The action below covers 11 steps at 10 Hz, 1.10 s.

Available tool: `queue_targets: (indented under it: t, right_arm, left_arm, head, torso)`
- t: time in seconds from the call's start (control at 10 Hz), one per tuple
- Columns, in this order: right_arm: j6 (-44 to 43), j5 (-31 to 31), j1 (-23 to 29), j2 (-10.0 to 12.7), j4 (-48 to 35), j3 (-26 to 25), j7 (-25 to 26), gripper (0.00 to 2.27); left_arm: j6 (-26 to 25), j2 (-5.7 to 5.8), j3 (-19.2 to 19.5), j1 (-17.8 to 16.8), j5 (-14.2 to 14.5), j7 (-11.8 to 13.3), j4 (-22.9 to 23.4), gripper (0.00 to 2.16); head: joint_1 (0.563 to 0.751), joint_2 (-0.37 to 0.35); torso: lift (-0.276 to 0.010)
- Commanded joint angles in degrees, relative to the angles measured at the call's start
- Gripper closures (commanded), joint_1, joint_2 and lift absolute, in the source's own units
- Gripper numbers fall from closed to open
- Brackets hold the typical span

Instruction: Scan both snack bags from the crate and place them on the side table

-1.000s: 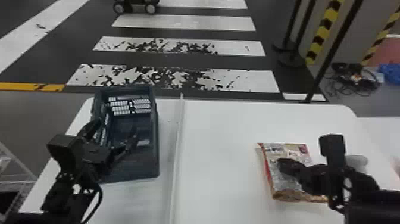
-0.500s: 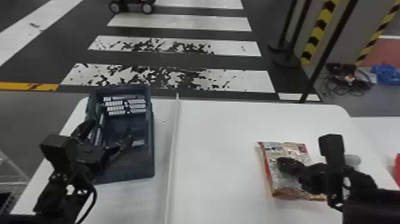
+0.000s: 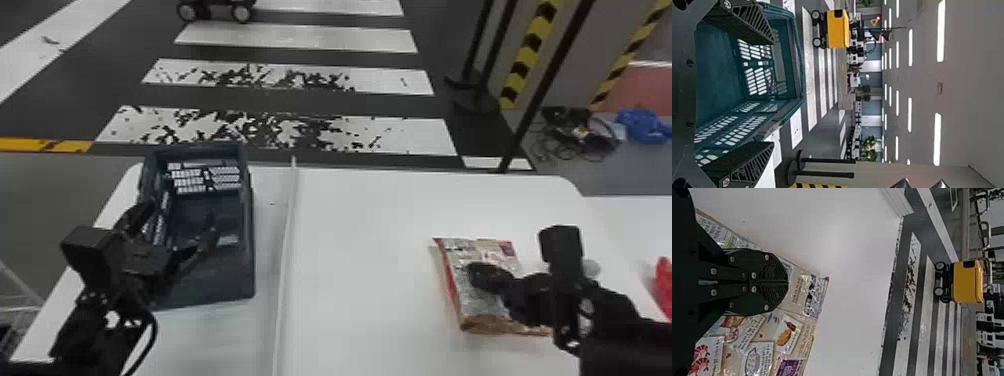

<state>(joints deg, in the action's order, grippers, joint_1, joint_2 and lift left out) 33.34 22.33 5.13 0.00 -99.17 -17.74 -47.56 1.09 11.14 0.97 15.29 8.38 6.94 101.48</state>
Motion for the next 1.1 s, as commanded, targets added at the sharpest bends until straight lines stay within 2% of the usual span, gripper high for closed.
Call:
queue_targets:
  t: [0.0,0.1,0.2,0.3,0.4,0.6,0.9,1.0]
  right_arm:
    - [3.2,-2.7,1.6,0.1,-5.8,0.5,-0.1,2.23]
    - [6.4,-5.4,2.0,0.1,-9.4,0.5,-0.1,2.15]
    - [8.3,-9.0,2.2,0.1,-12.5,-0.3,-0.1,1.91]
    - [11.6,-12.0,2.2,0.1,-14.8,-1.4,-0.1,1.23]
    - [11.3,-12.9,2.2,0.1,-15.9,-2.8,0.1,0.36]
    - [10.9,-13.1,2.1,0.1,-15.8,-6.8,2.2,0.15]
    - [10.0,-11.8,2.3,0.1,-15.2,-14.0,2.2,0.12]
    - [6.0,-10.4,2.4,0.1,-13.7,-15.7,1.9,0.12]
  left_arm:
    - [0.0,-0.06,0.0,0.0,-0.1,0.0,0.0,0.09]
    - [0.0,-0.06,0.0,0.0,-0.2,0.0,0.1,0.09]
    - [0.0,-0.06,0.0,0.0,-0.2,0.0,0.1,0.09]
    - [0.0,0.02,0.2,0.0,-0.1,0.0,0.1,0.09]
    - [0.0,0.02,0.4,0.0,0.0,0.0,0.2,0.09]
    - [0.0,0.20,0.8,0.1,0.1,0.0,0.4,0.09]
    - [0.0,0.29,0.7,0.0,0.3,0.0,0.1,0.09]
    - [0.0,0.20,0.7,-0.2,0.2,0.0,0.0,0.09]
  head:
    - [0.695,-0.042]
    - [0.695,-0.039]
    - [0.695,-0.033]
    - [0.695,-0.027]
    - [0.695,-0.024]
    - [0.695,-0.039]
    - [0.695,-0.102]
    - [0.695,-0.134]
  torso:
    - [-0.098]
    - [-0.098]
    - [-0.098]
    - [-0.098]
    - [-0.098]
    - [-0.098]
    - [-0.098]
    - [-0.098]
